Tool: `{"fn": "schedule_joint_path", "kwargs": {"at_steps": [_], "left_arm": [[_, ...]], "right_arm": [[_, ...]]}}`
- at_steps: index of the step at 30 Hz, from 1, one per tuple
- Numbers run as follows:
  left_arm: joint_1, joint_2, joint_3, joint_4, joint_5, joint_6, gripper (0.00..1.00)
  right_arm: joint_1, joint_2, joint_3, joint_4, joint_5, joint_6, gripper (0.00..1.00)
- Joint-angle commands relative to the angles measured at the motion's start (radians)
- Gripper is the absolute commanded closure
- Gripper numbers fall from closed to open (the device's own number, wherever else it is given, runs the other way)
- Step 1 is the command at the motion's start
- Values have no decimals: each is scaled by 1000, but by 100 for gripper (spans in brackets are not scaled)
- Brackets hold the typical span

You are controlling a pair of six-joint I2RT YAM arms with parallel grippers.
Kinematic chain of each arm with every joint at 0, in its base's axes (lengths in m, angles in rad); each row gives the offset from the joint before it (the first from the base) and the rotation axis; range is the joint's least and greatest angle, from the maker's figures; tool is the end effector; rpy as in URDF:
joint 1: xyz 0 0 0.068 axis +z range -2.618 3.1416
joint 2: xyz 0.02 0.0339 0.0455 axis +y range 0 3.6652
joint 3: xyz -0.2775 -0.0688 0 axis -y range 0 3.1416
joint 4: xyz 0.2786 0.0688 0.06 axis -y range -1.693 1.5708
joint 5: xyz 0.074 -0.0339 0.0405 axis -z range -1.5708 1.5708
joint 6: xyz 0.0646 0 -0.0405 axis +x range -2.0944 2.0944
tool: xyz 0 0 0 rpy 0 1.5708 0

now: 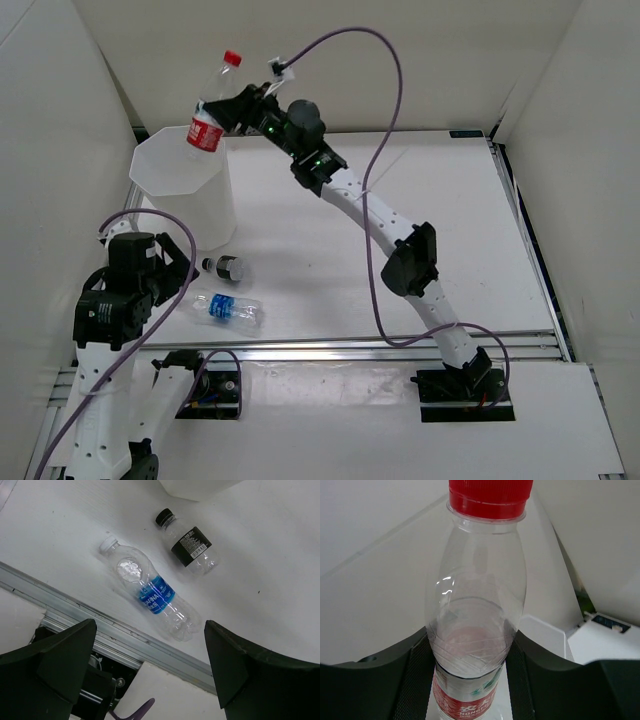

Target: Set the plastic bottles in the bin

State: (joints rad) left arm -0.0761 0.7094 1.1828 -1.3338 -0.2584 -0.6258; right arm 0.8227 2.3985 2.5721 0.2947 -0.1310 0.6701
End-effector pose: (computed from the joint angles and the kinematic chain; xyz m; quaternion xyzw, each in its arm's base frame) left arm 0.1199 0.0074 0.3712 -0.2955 0.8827 -0.0051 0.3654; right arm 0.4098 0.4540 0.4708 -0.0954 0.5169 0.6023 0.6008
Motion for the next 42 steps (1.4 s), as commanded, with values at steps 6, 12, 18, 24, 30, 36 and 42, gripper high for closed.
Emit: {"fn": "schedule_joint_path", "kwargs": {"at_steps": [6, 12, 18, 24, 30, 36, 42], "left_arm": [[-5, -7, 0, -45, 33, 23, 0], [-5, 2, -9, -35, 24, -21, 0], [-5, 13, -18, 57, -8, -84, 0], [-5, 13, -168, 206, 36, -270, 0], [-5, 59, -360, 298, 166, -572, 0], [36, 113, -515, 413, 211, -680, 0], [68, 197, -554, 436, 226, -680, 0]], "right_arm": [[26, 8, 10, 144, 50, -109, 38], [26, 8, 10, 45, 11, -129, 0], [26, -151, -53, -219, 66, -176, 0], [-34, -347, -127, -412, 200, -198, 0], [-131, -548, -255, -621, 211, -169, 0], [-209, -584, -285, -790, 142, -136, 0], [-255, -596, -286, -808, 110, -136, 0]]}}
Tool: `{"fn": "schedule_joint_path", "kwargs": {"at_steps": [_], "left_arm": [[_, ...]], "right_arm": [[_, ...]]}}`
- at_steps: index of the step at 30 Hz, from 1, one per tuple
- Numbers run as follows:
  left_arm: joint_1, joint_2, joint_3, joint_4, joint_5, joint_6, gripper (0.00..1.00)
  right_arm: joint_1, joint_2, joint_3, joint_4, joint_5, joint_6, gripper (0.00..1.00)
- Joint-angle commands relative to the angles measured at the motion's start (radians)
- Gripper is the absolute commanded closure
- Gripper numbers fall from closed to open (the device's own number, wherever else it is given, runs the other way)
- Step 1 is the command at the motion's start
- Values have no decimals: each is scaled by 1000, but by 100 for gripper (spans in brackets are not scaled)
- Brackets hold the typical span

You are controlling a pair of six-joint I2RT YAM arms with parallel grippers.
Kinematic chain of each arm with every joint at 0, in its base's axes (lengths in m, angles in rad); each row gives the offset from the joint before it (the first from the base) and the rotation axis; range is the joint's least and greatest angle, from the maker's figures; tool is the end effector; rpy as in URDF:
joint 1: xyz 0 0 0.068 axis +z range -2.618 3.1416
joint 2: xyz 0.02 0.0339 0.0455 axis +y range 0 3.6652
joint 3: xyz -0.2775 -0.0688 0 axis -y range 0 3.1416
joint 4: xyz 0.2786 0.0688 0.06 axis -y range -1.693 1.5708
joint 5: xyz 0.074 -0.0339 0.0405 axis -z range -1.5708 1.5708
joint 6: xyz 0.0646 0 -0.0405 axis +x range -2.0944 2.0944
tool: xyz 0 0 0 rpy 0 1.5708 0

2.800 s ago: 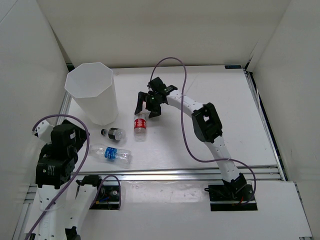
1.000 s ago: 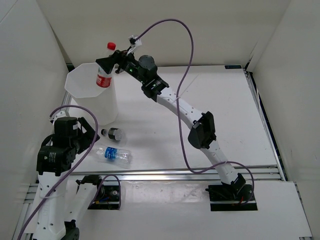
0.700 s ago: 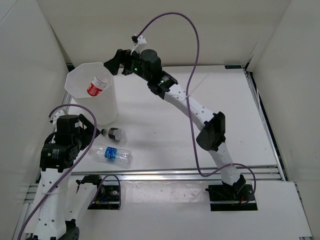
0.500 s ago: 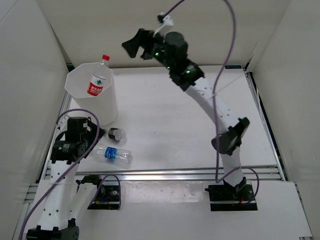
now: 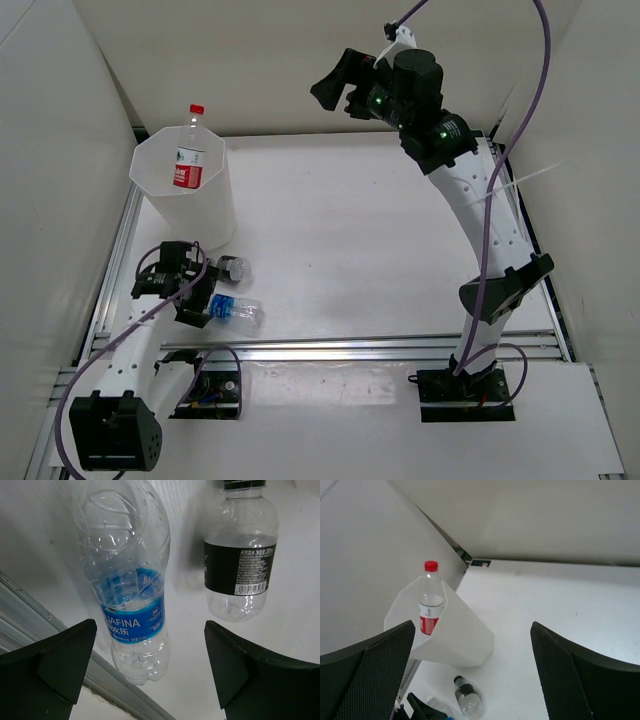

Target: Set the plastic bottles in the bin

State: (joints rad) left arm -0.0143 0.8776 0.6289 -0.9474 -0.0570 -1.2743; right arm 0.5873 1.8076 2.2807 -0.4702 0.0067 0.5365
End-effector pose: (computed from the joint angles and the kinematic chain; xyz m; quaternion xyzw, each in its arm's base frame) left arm 0.1782 0.0011 0.1876 -0.5829 0.7904 -0.0894 0.1657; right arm 0.3701 0.2459 0.5640 -0.0156 0.7059 0.3753 0.6005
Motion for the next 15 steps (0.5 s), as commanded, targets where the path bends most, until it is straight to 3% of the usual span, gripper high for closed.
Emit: {"fn": "schedule_joint_path", "kwargs": {"at_steps": [1, 6, 10, 15], "left_arm": [[7, 43, 0, 50, 25, -22, 0], [16, 159, -52, 81, 34, -11, 4], [25, 210, -52, 93, 45, -2, 48], [25, 202, -17, 23, 46, -2, 52]], "right_arm": [[-30, -14, -7, -44, -39, -3, 0], [-66, -36, -30, -71, -48, -3, 0], [-86, -45, -30, -84, -57, -3, 0], [-104, -54, -30, -102, -57, -3, 0]]}}
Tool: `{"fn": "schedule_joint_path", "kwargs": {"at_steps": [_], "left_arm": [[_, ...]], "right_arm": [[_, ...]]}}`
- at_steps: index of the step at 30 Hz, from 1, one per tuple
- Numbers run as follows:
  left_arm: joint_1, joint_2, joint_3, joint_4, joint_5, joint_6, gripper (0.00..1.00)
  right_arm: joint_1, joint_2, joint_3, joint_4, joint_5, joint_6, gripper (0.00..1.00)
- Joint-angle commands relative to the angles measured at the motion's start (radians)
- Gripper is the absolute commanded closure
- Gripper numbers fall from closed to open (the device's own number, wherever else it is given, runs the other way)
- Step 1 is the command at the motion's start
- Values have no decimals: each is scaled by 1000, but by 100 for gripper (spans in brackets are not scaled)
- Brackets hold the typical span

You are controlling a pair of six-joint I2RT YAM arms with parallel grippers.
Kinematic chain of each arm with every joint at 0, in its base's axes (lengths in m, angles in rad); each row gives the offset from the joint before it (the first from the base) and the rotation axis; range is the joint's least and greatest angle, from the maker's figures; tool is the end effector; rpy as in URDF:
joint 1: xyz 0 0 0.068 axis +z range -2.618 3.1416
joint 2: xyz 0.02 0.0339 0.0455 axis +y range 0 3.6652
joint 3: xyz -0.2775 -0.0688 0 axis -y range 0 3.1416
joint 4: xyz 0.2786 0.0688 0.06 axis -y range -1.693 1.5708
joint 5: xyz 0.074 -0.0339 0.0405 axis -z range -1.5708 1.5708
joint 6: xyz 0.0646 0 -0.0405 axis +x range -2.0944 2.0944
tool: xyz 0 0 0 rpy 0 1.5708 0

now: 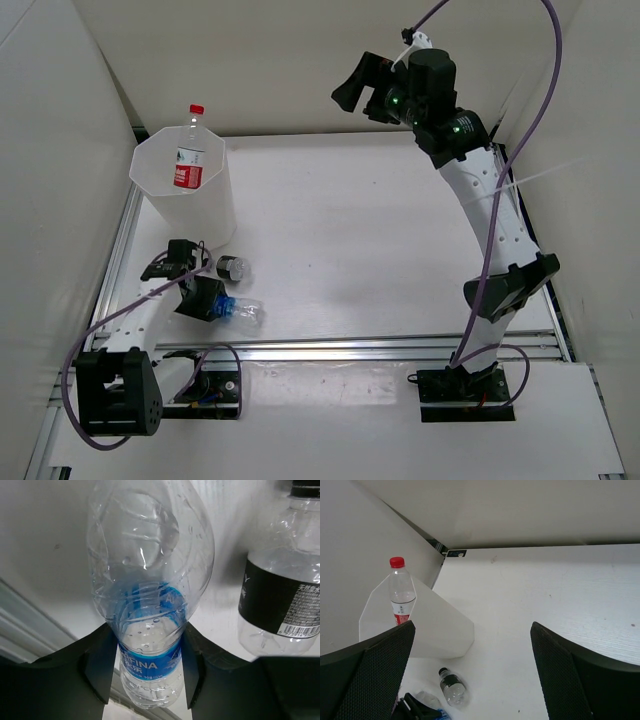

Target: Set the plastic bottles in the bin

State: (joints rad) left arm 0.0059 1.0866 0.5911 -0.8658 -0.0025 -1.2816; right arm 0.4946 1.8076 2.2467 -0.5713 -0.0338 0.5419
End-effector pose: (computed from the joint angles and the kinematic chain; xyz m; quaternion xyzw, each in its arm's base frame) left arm 0.1933 0.0013 0.1438 -0.5970 0.7954 -0.0613 0.0847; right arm 0.3943 0.2151 0.5377 0.0067 0.7522 0.3374 0.5660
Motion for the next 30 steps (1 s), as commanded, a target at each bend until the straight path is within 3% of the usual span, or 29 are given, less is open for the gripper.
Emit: {"fn": "schedule_joint_path", "kwargs": {"at_steps": [1, 7, 14, 17, 22, 30], "left_arm": [[5, -34, 56, -79, -22, 14, 53], [5, -149, 272, -281, -158, 47, 55], [5, -211, 628, -312, -195, 137, 54], [5, -182, 745, -270, -243, 206, 55], [5, -102, 900, -57, -398, 419, 54], [5, 223, 1214, 43, -643, 656, 48]], "right_arm": [[-11, -54, 4, -1, -17, -8, 0], [-11, -65, -24, -10, -17, -8, 0], [-11, -83, -44, -19, -17, -36, 0], [-11, -93, -55, -19, -17, -36, 0], [-21, -93, -55, -19, -49, -36, 0], [-39, -93, -53, -19, -89, -36, 0]]}}
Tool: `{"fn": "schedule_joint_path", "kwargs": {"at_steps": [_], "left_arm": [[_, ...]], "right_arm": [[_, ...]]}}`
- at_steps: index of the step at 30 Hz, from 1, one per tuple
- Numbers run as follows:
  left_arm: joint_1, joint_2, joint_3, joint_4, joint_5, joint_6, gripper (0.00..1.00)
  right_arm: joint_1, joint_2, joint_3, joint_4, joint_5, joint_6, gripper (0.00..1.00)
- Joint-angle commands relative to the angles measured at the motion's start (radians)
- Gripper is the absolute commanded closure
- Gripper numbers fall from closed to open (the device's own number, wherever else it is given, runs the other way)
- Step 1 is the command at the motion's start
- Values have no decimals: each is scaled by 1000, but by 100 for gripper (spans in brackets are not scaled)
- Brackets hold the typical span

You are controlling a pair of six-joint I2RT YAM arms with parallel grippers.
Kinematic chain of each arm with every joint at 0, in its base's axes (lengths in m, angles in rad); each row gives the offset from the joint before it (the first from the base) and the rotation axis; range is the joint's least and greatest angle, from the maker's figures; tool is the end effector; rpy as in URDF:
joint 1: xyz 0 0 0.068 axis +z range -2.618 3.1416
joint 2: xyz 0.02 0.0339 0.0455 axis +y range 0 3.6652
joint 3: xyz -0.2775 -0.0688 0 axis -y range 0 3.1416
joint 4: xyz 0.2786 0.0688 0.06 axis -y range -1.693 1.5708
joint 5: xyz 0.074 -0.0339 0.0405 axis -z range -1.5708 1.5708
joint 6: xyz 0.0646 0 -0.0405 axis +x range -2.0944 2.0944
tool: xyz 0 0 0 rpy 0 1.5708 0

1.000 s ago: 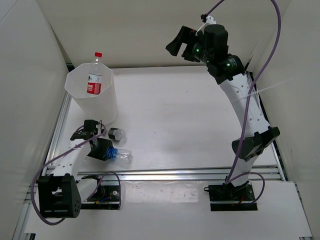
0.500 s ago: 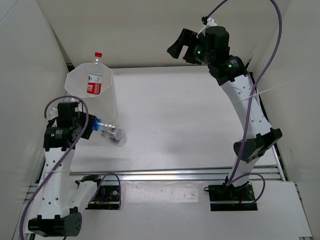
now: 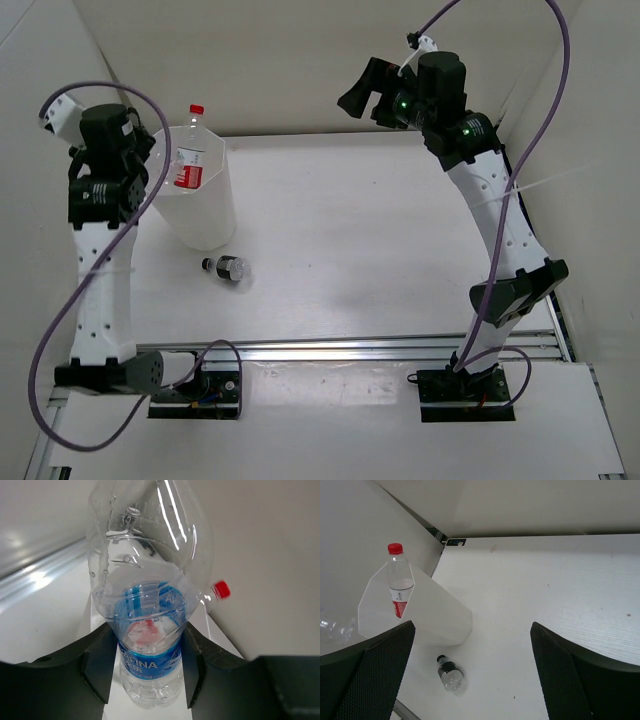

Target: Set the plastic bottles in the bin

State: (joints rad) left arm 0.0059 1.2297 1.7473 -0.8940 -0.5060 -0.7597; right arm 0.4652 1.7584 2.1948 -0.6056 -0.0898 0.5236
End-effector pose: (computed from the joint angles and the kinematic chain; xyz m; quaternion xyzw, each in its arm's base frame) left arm 0.2608 0.0328 0.5170 -0.4296 0.6901 -0.0079 0.5824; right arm 0.3864 0.2004 0.5350 -0.0066 0.7641 0.3359 0.5508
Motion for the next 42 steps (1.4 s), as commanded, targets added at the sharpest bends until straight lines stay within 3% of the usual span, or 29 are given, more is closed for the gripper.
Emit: {"fn": "schedule_joint_path", "kwargs": {"at_steps": [1, 4, 7, 8, 11, 16, 19, 21, 25, 30, 35, 39, 42], "left_arm": [[5, 103, 69, 82, -152, 146, 46], [5, 196, 110, 92, -181, 180, 39], [5, 250, 110, 92, -216, 191, 26], [5, 251, 98, 92, -227, 191, 15], [5, 261, 98, 92, -227, 191, 0], [5, 199, 129, 92, -136, 191, 0], [5, 64, 49, 92, 56, 130, 0], [5, -83, -117, 81, 154, 56, 0], [5, -312, -412, 44, 315, -244, 0], [5, -530, -798, 53, 476, -417, 0], [14, -573, -998, 107, 546, -578, 0], [54, -512, -1111, 176, 642, -642, 0], [54, -435, -1149, 219, 633, -642, 0]], "right_arm": [[-19, -43, -1, 15, -42, -17, 0], [-28, -62, -27, 15, -42, -17, 0], [-49, -73, -49, 15, -51, -17, 0], [-59, -82, -49, 15, -60, -17, 0], [-77, -82, -58, 15, -71, -17, 0], [-97, -91, -67, 15, -71, -17, 0], [-97, -91, -76, 15, -71, -8, 0], [-97, -91, -87, 15, -71, -8, 0], [-106, -91, -106, 6, -71, -8, 0], [-106, -80, -115, 6, -102, 1, 0], [-106, -80, -133, 6, -111, 1, 0], [-125, -80, -165, 6, -133, 10, 0], [-125, -80, -165, 6, -143, 10, 0]]}}
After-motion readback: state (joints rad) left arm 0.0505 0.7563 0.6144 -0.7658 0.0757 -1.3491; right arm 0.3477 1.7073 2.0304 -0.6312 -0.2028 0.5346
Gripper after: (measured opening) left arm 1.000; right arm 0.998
